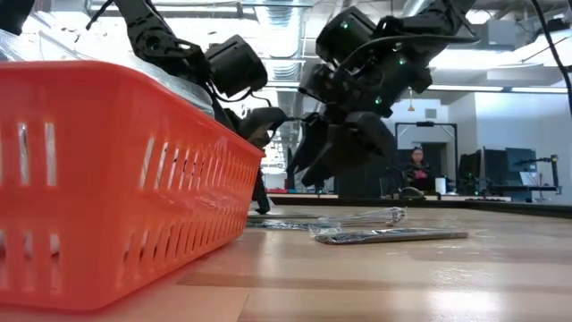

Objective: Pick & Place Travel size toiletries
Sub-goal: Put the black comb into the left red basket

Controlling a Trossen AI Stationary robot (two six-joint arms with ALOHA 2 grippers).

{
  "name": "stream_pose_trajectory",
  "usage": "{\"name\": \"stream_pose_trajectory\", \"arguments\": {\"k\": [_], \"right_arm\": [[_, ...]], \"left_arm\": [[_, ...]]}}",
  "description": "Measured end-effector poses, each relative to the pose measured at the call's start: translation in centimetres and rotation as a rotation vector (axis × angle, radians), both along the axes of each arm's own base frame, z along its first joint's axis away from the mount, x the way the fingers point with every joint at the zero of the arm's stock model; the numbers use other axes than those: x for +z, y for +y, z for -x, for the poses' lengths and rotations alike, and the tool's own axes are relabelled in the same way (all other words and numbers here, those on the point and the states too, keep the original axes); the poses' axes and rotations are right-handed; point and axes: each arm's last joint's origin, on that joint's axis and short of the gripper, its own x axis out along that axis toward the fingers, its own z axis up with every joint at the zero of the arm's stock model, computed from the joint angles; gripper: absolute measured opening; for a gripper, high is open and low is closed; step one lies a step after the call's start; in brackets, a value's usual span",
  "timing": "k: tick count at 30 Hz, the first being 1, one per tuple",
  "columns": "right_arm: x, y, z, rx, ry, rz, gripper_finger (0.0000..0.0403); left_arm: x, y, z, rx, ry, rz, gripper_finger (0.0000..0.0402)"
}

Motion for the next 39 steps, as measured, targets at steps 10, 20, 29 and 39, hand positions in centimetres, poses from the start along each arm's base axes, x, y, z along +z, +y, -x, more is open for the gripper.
{"name": "stream_pose_trajectory", "arguments": {"k": [10,20,29,39], "right_arm": [[-0.2,-0.3,0.2,-0.005,0.030,-0.021,0.0302],[-0.5,-0.3,0.0,-0.001,0.020,-0.021,0.0302],[-1.8,-0.1,-0.4,0.000,0.040,-0.030,0.0302],[-2.0,0.2,-0.3,0.000,0.053,-0.037,0.0302]], "left_arm": [[2.4,0.2,0.4,-0.011,-0.057,-0.094,0.0000],[2.3,0.2,1.1,0.028,0.008,-0.077,0.0000],[2.1,0.2,1.4,0.054,0.050,-0.075,0.0000],[2.0,0.2,1.5,0.068,0.062,-0.064,0.0000]]}}
